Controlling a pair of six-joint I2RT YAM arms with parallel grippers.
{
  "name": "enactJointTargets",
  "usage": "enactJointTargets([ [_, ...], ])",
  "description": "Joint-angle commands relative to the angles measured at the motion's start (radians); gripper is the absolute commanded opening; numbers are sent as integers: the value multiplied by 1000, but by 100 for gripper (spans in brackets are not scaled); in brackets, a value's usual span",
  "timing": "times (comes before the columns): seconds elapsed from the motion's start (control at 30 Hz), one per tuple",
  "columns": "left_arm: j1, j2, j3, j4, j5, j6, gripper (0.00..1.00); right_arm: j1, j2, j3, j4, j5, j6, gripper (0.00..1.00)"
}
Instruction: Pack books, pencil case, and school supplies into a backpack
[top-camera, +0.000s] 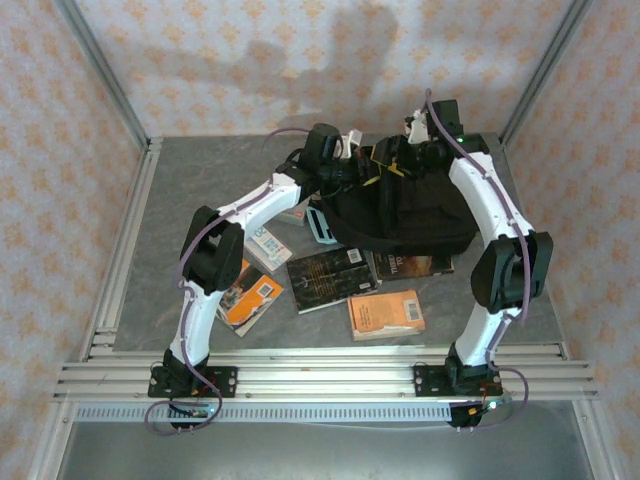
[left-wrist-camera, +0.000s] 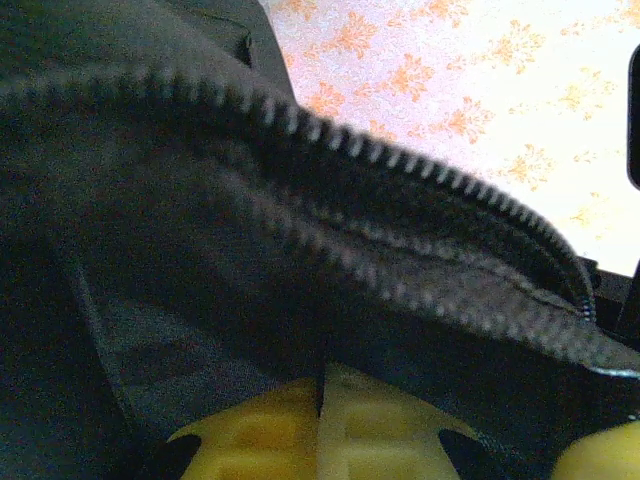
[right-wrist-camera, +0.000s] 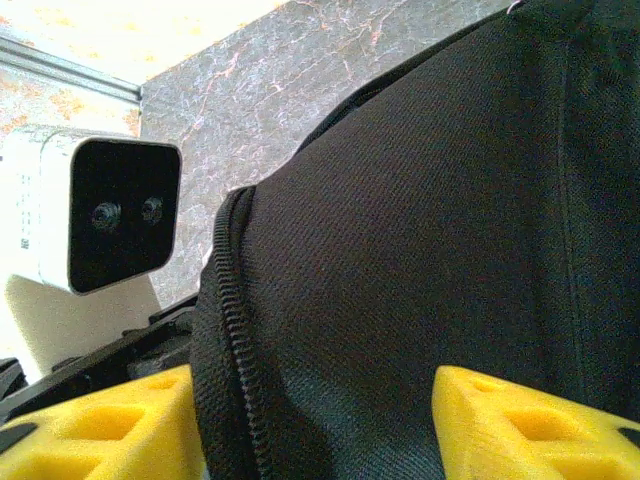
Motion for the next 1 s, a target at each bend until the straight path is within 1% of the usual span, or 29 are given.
enactJointTargets([
  [0.0,-6,9,30,27,-4,4,0,0,3,26,-28,-10,-22,51],
  [0.1,-7,6,21,32,-3,2,0,-1,3,14,-21,5,-22,34],
  [0.17,-6,1,14,35,-4,4,0,-1,5,8,-15,5,-19,25],
  [0.23,-6,-2,10,32,-2,6,0,-1,9,5,-10,2,-18,18],
  [0.33,-7,-5,9,17,-6,14,0,-1,-2,-10,6,6,-15,13],
  [0.43,-4,-10,7,-3,-12,26,0,-1,-32,-31,35,24,-12,5],
  [0.47,-4,-15,4,-13,-16,32,0,-1,-43,-38,43,29,-14,0],
  [0.73,35,-90,-55,-96,-65,67,0,-9,-101,-74,60,107,-15,0],
  [0.87,51,-154,-64,-224,-111,147,0,-10,-126,-46,-3,240,-37,0],
  [0.97,58,-212,-64,-327,-162,200,1,-9,-152,-38,-46,403,-42,0],
])
